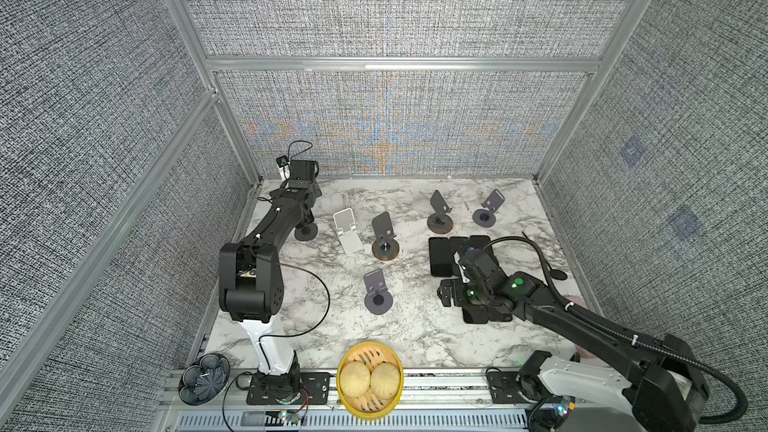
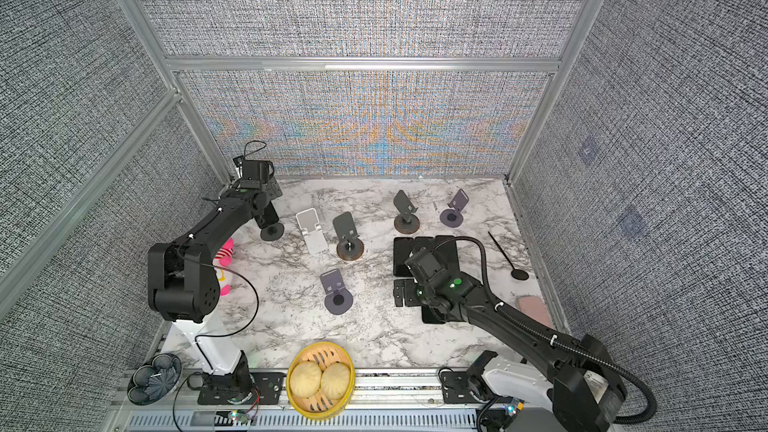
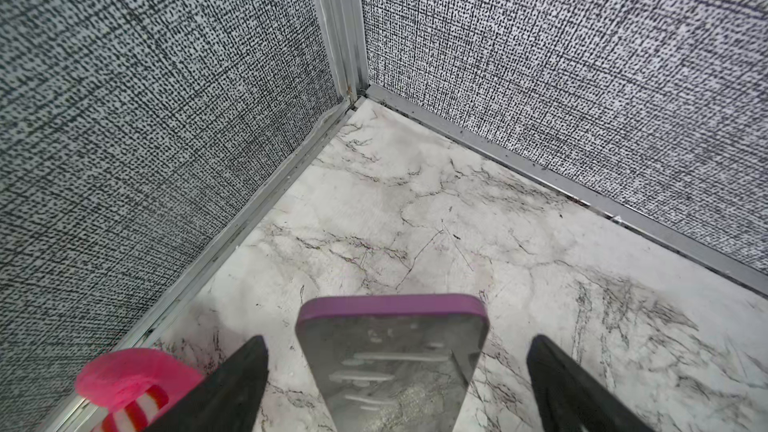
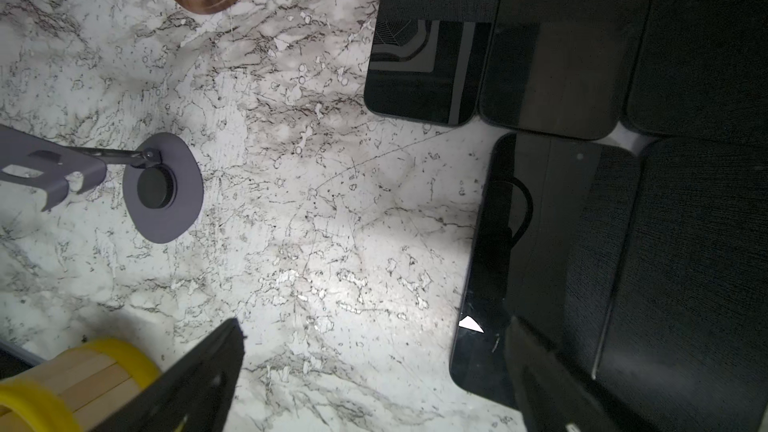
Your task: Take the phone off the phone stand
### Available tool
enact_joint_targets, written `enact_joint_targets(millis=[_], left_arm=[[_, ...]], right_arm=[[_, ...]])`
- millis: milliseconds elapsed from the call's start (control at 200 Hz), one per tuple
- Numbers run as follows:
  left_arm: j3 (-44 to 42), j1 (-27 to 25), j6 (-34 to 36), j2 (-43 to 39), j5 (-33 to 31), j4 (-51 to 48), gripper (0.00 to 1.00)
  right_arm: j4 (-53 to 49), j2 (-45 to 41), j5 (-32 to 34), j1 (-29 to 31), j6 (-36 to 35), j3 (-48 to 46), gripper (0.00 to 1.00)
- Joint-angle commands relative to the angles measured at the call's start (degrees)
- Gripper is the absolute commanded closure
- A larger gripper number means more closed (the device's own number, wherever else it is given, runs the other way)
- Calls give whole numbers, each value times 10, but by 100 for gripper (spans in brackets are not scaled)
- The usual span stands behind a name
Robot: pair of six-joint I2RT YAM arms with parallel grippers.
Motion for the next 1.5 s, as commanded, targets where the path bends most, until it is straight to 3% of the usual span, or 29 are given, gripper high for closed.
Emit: enact_joint_targets(millis=[0, 730, 1050, 1496], left_arm=[[10, 4, -15, 13, -2, -8, 2], [34, 21, 14, 54, 22, -14, 2], [59, 24, 7, 70, 7, -39, 37], [65, 23, 32, 44, 17, -79, 39]], right_arm=[[4, 0, -5, 0, 0, -4, 1], [13, 24, -13, 0, -14, 4, 1], [9, 25, -9, 1, -15, 6, 1], [27, 29, -31, -2, -22, -3, 1]])
